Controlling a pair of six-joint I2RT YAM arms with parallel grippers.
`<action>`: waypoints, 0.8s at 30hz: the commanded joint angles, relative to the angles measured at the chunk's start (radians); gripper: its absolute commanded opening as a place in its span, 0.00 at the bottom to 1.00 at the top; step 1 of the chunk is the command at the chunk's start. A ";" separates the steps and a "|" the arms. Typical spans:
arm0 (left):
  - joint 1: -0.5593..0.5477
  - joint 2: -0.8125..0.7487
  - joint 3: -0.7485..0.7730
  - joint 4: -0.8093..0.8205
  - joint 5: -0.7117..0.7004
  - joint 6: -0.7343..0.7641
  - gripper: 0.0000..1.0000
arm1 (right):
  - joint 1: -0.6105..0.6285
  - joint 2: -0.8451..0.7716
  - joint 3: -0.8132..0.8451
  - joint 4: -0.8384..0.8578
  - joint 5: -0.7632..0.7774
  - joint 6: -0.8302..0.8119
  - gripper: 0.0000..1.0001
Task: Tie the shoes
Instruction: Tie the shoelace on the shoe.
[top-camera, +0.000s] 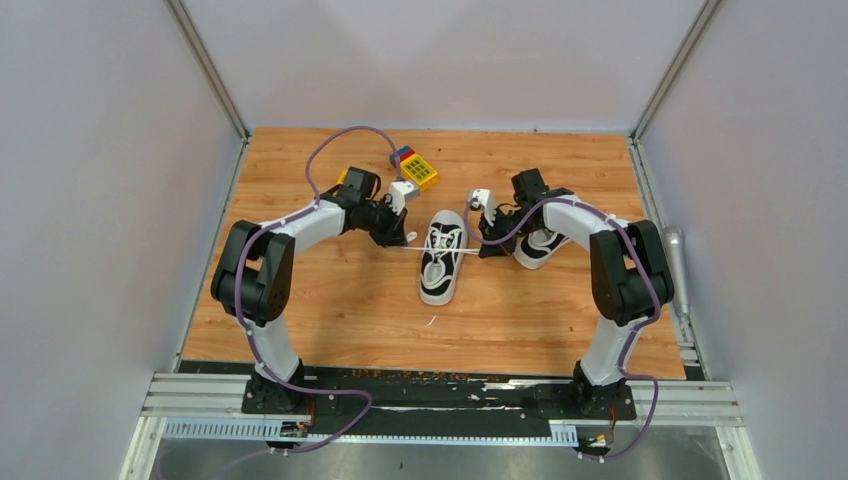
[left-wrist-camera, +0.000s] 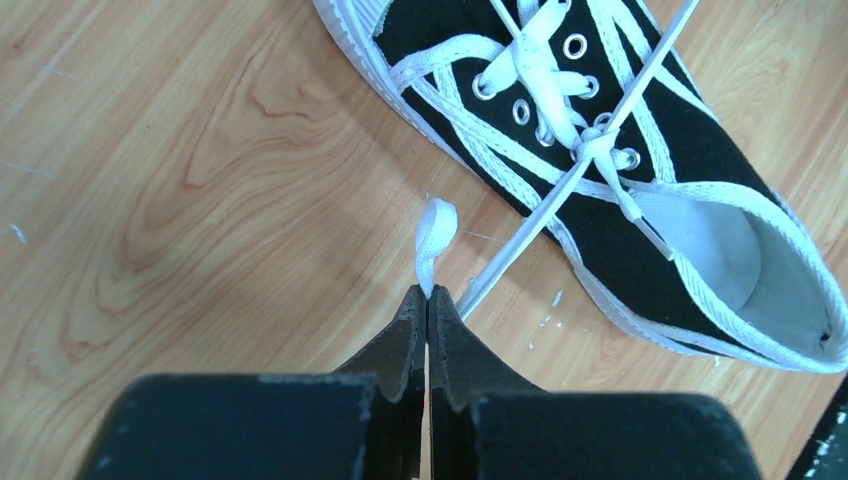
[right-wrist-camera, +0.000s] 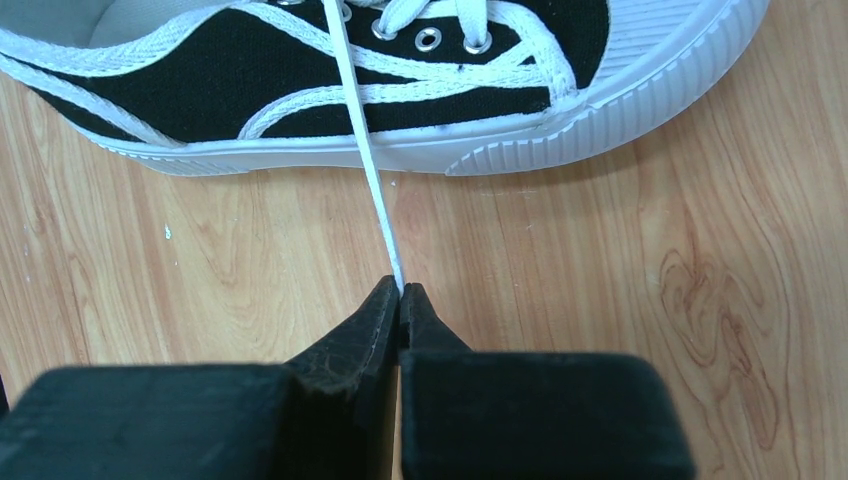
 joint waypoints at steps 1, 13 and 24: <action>0.059 -0.038 0.027 -0.128 -0.305 0.182 0.00 | -0.080 -0.005 -0.029 -0.081 0.188 0.003 0.00; 0.053 -0.047 0.019 -0.138 -0.378 0.219 0.00 | -0.087 -0.010 -0.038 -0.075 0.213 0.015 0.00; 0.013 -0.021 0.066 -0.132 0.000 0.130 0.19 | -0.029 0.008 0.130 -0.169 0.028 0.076 0.03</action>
